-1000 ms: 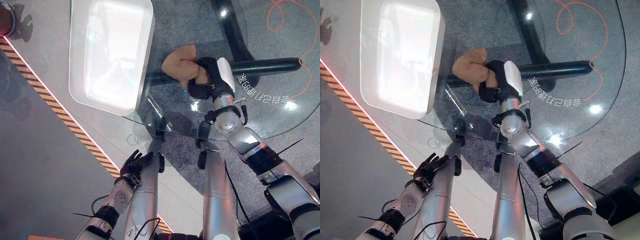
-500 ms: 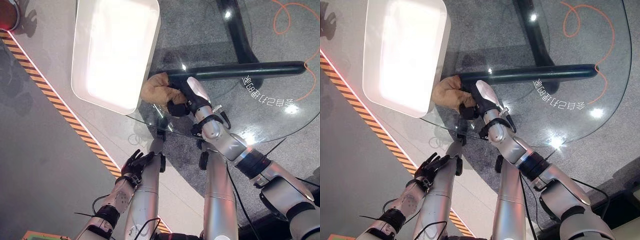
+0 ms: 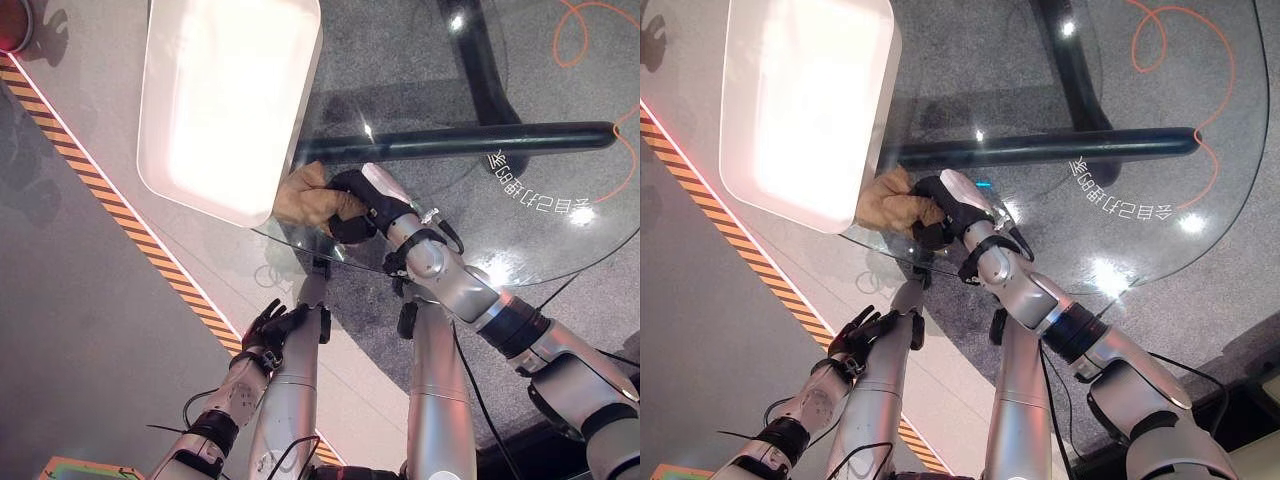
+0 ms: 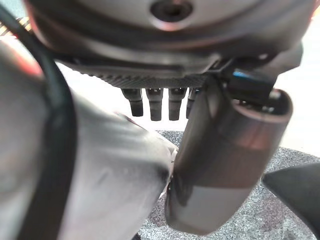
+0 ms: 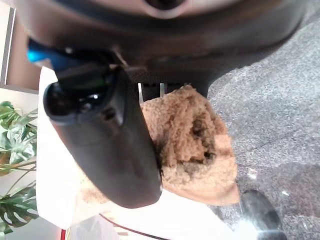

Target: Wipe the table with a cloth and put it in the basket.

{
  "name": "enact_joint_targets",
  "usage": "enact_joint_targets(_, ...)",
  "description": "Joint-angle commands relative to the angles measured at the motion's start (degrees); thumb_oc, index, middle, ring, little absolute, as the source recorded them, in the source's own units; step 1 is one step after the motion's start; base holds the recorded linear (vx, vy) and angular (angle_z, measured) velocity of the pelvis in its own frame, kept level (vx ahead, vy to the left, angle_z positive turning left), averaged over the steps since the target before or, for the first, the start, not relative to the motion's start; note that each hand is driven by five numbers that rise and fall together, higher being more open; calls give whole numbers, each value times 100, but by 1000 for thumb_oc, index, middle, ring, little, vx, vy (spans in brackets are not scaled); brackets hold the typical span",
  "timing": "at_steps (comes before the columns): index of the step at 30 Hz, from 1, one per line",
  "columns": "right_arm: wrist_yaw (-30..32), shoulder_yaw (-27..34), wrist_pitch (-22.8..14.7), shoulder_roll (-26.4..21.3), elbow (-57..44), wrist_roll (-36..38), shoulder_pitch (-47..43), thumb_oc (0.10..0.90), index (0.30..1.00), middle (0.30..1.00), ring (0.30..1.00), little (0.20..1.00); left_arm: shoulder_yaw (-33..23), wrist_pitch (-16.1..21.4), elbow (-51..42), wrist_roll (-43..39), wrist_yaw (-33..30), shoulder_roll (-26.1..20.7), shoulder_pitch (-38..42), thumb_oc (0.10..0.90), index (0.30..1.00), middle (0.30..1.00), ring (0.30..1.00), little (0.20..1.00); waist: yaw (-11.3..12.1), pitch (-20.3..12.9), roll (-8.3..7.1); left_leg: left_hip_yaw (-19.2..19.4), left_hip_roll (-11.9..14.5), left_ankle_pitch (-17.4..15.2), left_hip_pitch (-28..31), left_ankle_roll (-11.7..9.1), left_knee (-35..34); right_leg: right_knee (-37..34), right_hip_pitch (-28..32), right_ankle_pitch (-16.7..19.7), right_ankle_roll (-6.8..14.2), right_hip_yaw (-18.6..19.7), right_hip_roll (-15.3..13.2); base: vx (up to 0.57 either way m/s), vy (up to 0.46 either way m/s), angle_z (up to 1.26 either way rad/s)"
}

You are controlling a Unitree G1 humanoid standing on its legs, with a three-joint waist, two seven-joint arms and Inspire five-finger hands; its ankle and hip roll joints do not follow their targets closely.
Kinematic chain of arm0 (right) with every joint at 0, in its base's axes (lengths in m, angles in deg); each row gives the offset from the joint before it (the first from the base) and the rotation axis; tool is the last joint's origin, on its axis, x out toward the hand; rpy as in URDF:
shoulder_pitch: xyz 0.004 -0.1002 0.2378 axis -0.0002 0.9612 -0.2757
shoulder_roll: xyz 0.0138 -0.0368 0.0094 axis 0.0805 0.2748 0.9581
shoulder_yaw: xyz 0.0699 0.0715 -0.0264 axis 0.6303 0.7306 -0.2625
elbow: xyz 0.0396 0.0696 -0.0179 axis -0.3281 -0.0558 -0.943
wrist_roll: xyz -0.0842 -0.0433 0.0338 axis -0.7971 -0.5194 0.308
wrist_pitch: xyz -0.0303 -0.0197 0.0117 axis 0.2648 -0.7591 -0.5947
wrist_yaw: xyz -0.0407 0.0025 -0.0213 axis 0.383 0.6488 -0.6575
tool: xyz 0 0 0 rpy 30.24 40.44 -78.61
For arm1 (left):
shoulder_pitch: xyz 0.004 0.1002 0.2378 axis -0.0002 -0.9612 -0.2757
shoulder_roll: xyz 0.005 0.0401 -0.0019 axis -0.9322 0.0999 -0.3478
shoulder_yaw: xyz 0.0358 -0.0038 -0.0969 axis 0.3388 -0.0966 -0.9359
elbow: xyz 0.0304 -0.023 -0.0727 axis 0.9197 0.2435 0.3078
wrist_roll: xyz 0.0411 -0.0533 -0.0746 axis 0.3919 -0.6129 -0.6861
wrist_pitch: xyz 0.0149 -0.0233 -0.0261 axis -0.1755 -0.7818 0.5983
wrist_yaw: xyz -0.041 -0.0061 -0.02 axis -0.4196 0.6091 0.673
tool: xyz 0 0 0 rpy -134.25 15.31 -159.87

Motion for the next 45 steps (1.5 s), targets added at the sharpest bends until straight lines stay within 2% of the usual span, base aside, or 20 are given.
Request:
enact_joint_targets(1,-333,-391,-233,78,-1152,-115,-195,100,300,300,300,200,220,-34,287,57,56,107,-368,800,900,900,900,900,-40,-93,82,397,-395,-630,-260,287,738,-1191,33,865,263,-296,186,0,0,0)
enact_joint_targets(5,71,-361,-166,10,-1130,128,-204,100,300,300,300,200,223,-83,250,43,43,66,-347,800,900,900,900,900,-44,-93,74,389,-388,-632,-270,298,755,-1185,25,881,271,-286,186,0,0,0)
enact_joint_targets(10,440,-245,-230,22,-914,49,-245,100,300,300,300,200,213,-25,341,13,114,48,-338,800,900,900,900,900,-49,-93,62,398,-377,-622,-229,296,716,-1216,72,877,272,-305,208,0,0,0)
enact_joint_targets(11,750,-139,-195,9,-816,-11,-287,100,300,300,300,200,213,-13,354,23,103,57,-329,800,900,900,900,900,-52,-93,63,396,-369,-621,-227,292,710,-1207,68,881,276,-299,217,0,0,0)
enact_joint_targets(14,1170,111,-169,-80,-681,60,-307,100,300,300,300,200,203,10,361,37,87,62,-355,800,900,900,900,900,-62,-93,52,387,-362,-635,-207,301,708,-1200,81,884,284,-290,228,0,0,0)
enact_joint_targets(19,1363,274,-140,-144,-643,61,-289,100,300,300,300,200,187,33,368,42,102,54,-373,800,900,900,900,900,-73,-93,42,387,-359,-638,-194,304,696,-1204,93,882,287,-292,239,0,0,0)
enact_joint_targets(21,1660,662,32,-329,-593,109,-254,100,300,300,300,200,155,77,341,62,106,54,-448,800,900,900,900,900,-101,-93,26,378,-356,-656,-174,308,688,-1220,112,894,293,-286,250,-8,-28,-4)
enact_joint_targets(26,1912,842,112,-461,-522,203,-219,100,300,300,300,200,125,74,307,95,120,39,-508,800,900,900,900,900,-108,-93,24,384,-350,-668,-167,318,685,-1231,119,898,289,-294,244,0,-4,-1)
enact_joint_targets(35,2608,1498,-71,-810,-107,287,-106,100,300,300,300,200,60,129,205,118,141,-8,-660,800,900,900,900,900,-147,-93,-5,360,-353,-711,-156,329,689,-1269,146,916,290,-270,253,0,0,0)
enact_joint_targets(40,3113,1778,-111,-1035,-34,521,-38,100,300,300,300,200,54,135,140,96,126,-46,-724,800,900,900,900,900,-170,-93,-21,356,-355,-727,-158,338,678,-1301,153,928,294,-252,265,0,0,0)
enact_joint_targets(45,3626,2245,-348,-1246,29,914,156,100,300,300,300,200,50,154,63,49,96,-79,-776,800,900,900,900,900,-220,-93,-32,361,-357,-759,-177,356,679,-1323,128,943,305,-214,280,0,1,-3)
